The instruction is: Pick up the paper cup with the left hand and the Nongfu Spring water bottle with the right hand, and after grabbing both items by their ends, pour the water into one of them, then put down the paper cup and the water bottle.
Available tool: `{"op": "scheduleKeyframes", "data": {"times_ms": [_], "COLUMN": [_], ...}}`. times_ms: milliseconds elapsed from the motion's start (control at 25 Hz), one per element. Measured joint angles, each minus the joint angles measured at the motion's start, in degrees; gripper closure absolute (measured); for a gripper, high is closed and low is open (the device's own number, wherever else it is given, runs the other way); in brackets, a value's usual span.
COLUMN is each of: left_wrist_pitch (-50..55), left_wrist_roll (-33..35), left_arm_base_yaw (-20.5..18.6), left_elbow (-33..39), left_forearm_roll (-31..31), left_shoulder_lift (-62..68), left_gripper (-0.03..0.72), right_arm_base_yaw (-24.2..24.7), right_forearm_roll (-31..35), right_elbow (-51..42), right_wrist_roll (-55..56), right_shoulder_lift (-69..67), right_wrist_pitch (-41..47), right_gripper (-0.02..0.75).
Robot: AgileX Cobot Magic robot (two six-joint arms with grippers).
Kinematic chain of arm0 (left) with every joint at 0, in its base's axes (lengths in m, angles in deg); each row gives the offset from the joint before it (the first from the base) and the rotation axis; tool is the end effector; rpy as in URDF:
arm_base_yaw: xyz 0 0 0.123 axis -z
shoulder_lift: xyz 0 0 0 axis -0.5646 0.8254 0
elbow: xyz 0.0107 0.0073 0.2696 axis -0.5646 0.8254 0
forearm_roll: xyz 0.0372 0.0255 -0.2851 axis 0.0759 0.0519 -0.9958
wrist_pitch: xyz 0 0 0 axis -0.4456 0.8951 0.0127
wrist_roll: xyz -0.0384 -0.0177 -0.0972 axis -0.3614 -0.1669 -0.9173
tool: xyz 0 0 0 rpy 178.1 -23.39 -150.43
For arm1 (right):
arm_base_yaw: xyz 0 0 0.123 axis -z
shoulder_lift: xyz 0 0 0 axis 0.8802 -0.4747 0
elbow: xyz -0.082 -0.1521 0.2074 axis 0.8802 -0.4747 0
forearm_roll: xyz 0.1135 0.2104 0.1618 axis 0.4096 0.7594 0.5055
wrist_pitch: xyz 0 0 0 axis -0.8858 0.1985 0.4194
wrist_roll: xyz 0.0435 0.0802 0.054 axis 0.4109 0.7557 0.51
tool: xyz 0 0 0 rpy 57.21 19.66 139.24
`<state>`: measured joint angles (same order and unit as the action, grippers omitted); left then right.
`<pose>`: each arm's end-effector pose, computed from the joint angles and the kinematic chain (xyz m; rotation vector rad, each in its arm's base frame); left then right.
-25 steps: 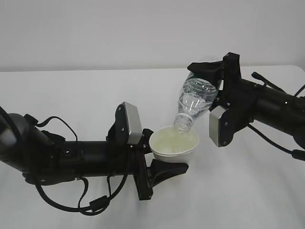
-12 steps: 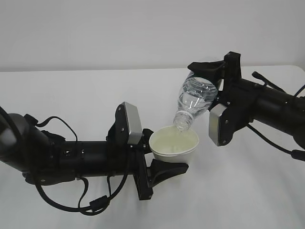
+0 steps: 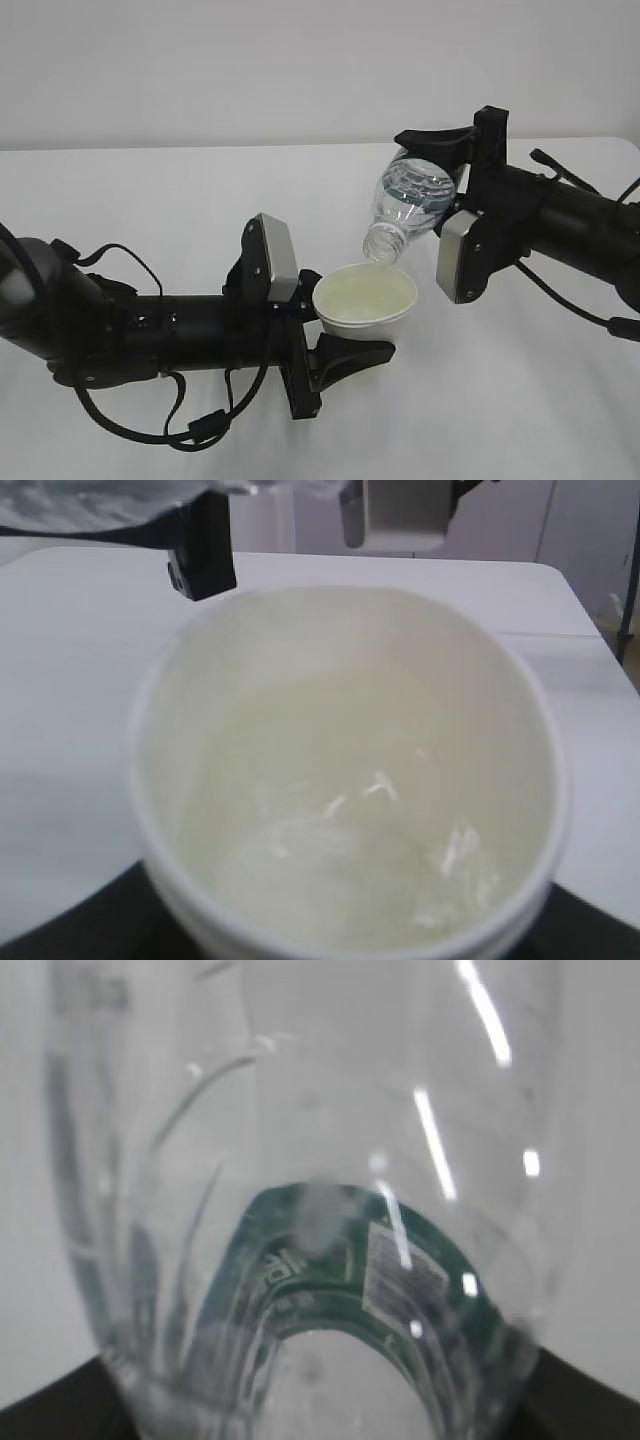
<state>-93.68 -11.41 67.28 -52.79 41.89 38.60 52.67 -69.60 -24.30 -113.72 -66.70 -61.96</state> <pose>0.2669 -0.2600 0.0386 1.1967 1.4508 -0.9505 0.3521 0.1174 0.1138 -1.5808 0.5947 -0.6663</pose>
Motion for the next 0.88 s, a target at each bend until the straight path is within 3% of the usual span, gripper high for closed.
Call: {"op": "scheduleKeyframes", "data": {"times_ms": [880], "left_wrist_pitch": [0.0], "left_wrist_roll": [0.0], "left_arm_base_yaw": [0.0], "left_elbow": [0.0], "left_forearm_roll": [-0.3], "left_shoulder_lift": [0.0], "left_gripper": [0.268], "right_arm_base_yaw": [0.0], "right_forearm_roll": [-0.1], "right_elbow": [0.0], "right_wrist_roll": [13.9], "right_shoulder_lift": [0.0], "right_wrist_pitch": [-2.0], "right_gripper": [0.282]}}
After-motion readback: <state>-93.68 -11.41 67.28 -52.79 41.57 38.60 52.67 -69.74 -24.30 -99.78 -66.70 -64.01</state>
